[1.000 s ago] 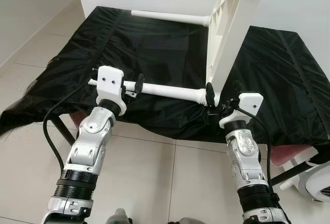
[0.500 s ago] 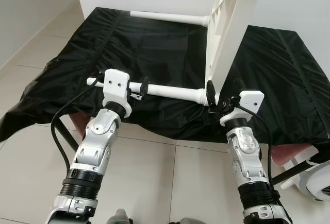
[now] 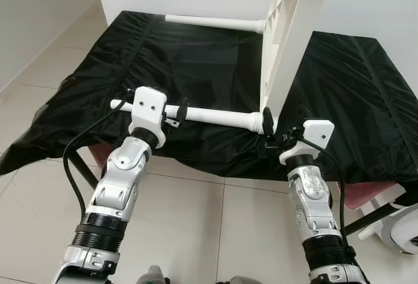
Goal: Building children table
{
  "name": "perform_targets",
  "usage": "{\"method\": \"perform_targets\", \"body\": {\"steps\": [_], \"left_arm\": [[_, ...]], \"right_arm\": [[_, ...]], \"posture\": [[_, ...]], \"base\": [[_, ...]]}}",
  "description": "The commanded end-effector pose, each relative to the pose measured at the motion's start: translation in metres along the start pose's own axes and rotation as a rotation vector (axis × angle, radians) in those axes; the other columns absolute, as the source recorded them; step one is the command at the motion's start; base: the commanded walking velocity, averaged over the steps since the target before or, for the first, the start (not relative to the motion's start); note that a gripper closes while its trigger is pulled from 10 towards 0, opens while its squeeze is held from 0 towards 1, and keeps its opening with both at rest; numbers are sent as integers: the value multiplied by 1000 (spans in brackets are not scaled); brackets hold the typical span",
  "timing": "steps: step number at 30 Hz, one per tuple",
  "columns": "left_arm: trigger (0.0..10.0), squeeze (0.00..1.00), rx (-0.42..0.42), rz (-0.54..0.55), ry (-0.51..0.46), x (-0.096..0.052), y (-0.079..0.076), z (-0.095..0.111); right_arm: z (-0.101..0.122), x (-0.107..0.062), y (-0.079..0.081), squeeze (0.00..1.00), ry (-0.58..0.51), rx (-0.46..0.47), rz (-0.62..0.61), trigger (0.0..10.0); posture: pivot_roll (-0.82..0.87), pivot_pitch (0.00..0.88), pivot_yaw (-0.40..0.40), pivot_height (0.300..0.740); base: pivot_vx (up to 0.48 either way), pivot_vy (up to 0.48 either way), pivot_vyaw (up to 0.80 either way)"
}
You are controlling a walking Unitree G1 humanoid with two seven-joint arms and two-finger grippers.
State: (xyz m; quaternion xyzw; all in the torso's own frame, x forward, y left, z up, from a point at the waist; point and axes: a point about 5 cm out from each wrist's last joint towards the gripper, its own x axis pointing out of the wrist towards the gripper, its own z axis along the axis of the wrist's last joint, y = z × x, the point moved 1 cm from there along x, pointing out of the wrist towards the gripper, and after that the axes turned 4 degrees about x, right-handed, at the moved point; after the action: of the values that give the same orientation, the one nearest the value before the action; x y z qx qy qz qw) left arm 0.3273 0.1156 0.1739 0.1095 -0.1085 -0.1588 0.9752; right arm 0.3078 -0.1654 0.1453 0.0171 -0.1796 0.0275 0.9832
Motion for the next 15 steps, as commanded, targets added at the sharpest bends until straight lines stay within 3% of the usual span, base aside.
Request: {"method": "perform_targets", "body": {"steps": [1,13,15], "left_arm": [[10000,0,22,-61,-1,-1,-4,-2],[10000,0,37,-76,-6,0,-10,-1],[10000,0,43,-76,-12,-1,-11,3]], "right_arm": [[-2,0,-2,0,8,-5,-12,10000],[8,15,-5,0,-38,-32,2,10000],[13,24,-8,0,-58,-36,-8,10000]], "posture": [[-14,0,-1,740],[-17,0,1,740],[-10,0,-5,740]], "base": [[0,0,0],[0,0,0],[0,0,0]]}}
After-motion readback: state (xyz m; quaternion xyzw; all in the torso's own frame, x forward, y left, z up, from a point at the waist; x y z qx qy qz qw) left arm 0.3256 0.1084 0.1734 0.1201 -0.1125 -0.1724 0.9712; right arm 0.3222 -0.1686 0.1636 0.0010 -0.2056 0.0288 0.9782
